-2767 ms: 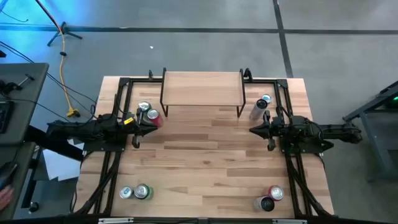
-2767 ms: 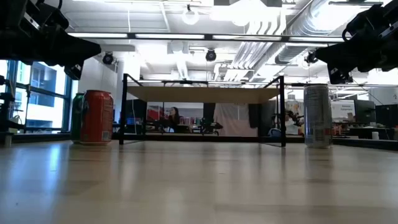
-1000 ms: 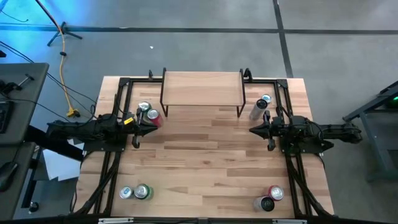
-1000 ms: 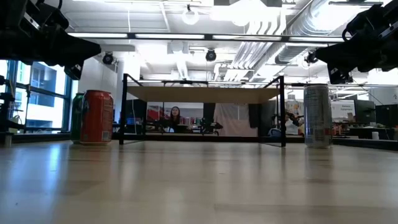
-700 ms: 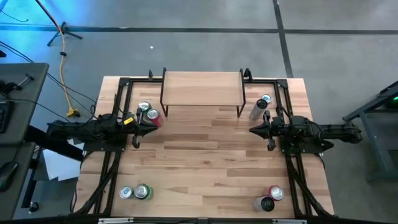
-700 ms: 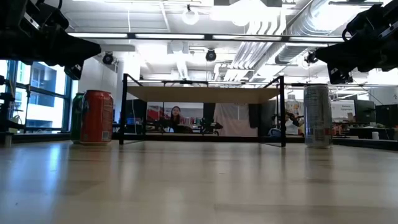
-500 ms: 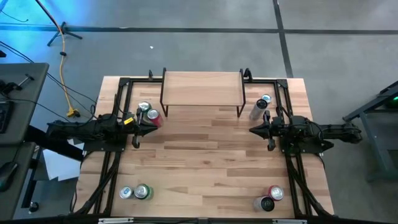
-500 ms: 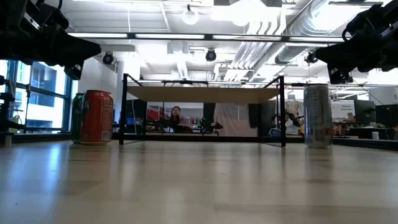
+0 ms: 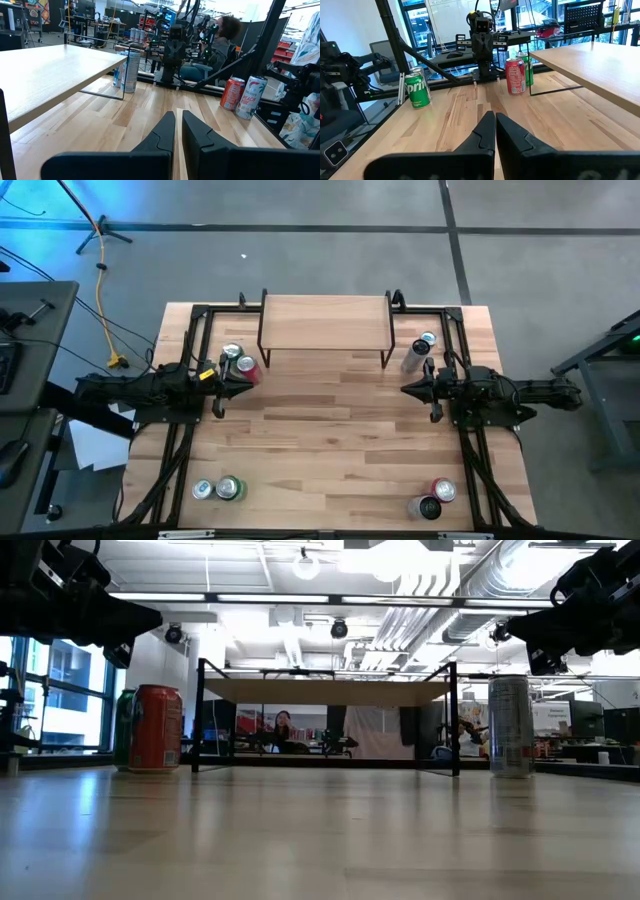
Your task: Place canned beverage on shelf
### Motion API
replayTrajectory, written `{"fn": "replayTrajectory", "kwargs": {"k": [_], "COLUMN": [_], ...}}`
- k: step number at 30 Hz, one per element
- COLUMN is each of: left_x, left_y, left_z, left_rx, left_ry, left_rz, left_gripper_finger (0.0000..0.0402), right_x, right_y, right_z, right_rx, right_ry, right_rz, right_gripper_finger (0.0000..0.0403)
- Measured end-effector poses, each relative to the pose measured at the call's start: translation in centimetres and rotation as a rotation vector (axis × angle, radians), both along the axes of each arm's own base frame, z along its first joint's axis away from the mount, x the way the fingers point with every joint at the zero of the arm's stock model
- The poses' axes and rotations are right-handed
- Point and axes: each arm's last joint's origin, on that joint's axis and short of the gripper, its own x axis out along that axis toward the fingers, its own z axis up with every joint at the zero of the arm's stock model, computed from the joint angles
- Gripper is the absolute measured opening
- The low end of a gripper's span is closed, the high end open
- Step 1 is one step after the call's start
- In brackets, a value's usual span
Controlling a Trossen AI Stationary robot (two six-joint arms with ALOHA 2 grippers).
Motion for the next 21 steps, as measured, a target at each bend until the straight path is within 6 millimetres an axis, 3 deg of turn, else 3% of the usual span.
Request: {"fn": "replayTrajectory", "kwargs": {"k": [7,12,16,19,21], "left_x": [0.0,0.0,0.0,0.0,0.0], "left_y": [0.0,0.0,0.0,0.0,0.0], "left_z": [0.0,0.0,0.0,0.0,0.0], "left_rx": [0.000,0.000,0.000,0.000,0.000], "left_ry": [0.000,0.000,0.000,0.000,0.001], "left_rz": [0.000,0.000,0.000,0.000,0.000], "left_gripper_finger": [0.0003,0.0003,0.0003,0.0003,0.0003], "right_x": [0.0,-1.5,-3.3,-3.8,-3.7], "right_y": [-0.2,-1.0,-2.0,-2.2,-2.2], "right_z": [0.7,4.7,6.2,7.7,9.3], "right_rx": [0.056,0.438,0.672,0.729,0.684], "right_ry": [-0.078,-0.577,-0.872,-0.896,-0.804], "right_rz": [-0.071,-0.257,-0.532,-0.606,-0.617], "right_gripper_finger": [0.0000,0.0000,0.0000,0.0000,0.0001]}}
